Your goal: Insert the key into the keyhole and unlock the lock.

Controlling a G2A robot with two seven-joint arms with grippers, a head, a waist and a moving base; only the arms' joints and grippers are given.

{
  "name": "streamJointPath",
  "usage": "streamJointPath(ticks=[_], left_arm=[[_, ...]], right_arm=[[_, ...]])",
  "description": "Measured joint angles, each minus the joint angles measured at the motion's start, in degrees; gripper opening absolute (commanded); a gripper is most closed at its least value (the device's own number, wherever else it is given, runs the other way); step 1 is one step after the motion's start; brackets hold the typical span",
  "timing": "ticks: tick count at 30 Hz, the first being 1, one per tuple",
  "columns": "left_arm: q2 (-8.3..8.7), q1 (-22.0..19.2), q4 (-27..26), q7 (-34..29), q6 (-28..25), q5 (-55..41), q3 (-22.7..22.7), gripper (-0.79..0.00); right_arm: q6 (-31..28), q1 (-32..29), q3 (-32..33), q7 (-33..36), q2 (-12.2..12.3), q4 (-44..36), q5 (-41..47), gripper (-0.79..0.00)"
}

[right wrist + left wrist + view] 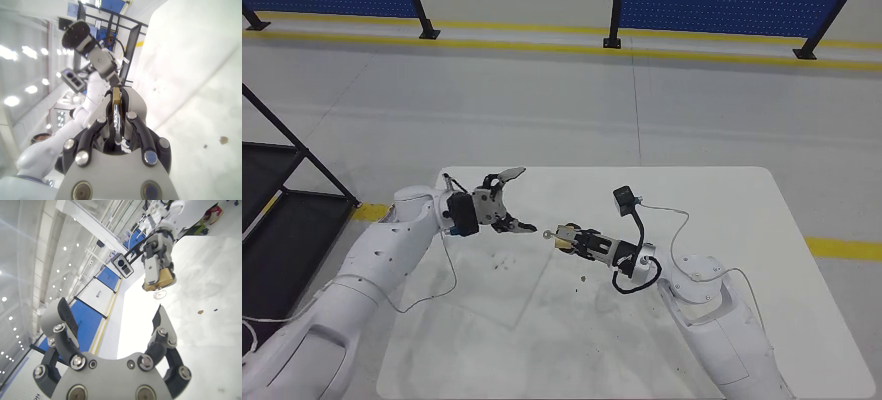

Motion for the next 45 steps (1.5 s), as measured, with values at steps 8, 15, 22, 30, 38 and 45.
streamJointPath(ticks=[8,15,22,30,38,45], left_arm=[[3.26,-0.42,-6.06,-22.49,-22.6,-30.09,0.92,0.0],[4.9,-0.69,-2.78,-30.76,-27.45,-53.83,8.41,0.0],[6.31,-3.48,-1.94,-49.77,-27.45,-83.76,15.95,0.0],[6.26,-3.34,-2.07,-48.34,-27.45,-78.06,15.88,0.0],[6.95,-3.98,-5.92,-69.19,-27.45,-99.4,18.5,0.0],[8.29,-6.92,-6.08,-100.62,-20.73,-133.19,20.71,0.0]], right_arm=[[0.0,0.0,0.0,0.0,0.0,0.0,0.0,-0.785],[0.0,0.0,0.0,0.0,0.0,0.0,0.0,-0.785],[0.0,0.0,0.0,0.0,0.0,0.0,0.0,-0.785],[0.0,0.0,0.0,0.0,0.0,0.0,0.0,-0.785],[0.0,0.0,0.0,0.0,0.0,0.0,0.0,-0.785],[0.0,0.0,0.0,0.0,0.0,0.0,0.0,-0.785]])
